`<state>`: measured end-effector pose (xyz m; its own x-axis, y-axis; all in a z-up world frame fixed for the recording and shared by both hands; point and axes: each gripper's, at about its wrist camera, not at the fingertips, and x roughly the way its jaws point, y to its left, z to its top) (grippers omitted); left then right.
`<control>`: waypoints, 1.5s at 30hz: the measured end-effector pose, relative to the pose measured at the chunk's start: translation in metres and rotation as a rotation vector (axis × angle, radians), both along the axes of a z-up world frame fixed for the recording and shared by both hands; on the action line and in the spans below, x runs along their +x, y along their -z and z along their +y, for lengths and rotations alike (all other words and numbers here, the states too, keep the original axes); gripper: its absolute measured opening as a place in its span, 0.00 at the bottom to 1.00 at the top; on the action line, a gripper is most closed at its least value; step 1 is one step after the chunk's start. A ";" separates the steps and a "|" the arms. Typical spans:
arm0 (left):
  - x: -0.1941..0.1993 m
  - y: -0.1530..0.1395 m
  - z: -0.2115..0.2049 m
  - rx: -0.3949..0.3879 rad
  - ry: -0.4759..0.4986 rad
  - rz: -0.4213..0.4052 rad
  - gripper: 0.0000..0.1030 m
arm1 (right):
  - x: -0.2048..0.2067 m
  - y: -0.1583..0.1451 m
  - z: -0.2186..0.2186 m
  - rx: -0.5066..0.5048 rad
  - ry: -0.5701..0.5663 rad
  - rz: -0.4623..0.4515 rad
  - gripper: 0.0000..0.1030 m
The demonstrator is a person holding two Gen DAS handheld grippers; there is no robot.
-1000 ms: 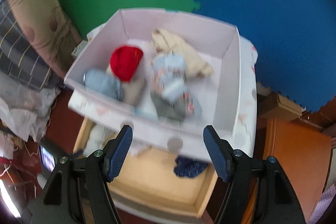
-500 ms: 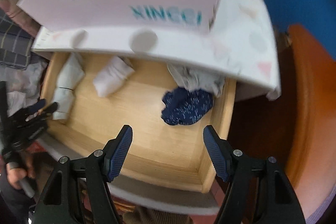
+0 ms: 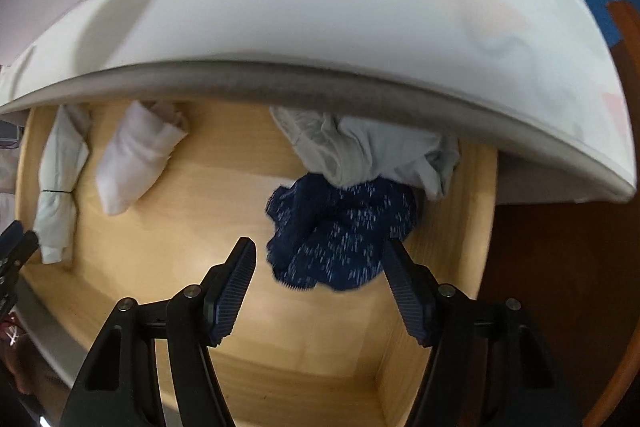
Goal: Take underwear out of drawer
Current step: 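Move the right gripper back into the drawer over the navy floral underwear, then close the right gripper on the navy floral underwear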
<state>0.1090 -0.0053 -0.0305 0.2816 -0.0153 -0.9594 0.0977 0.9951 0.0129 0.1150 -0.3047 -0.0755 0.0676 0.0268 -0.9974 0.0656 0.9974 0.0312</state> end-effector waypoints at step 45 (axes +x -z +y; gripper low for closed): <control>0.000 0.001 -0.002 -0.008 0.005 -0.003 0.49 | -0.014 0.041 0.018 -0.031 -0.097 0.270 0.43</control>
<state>0.1093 -0.0068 -0.0312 0.2840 -0.0240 -0.9585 0.1026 0.9947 0.0055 0.1013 -0.2868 -0.1165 -0.2014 -0.0108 -0.9794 -0.0282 0.9996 -0.0052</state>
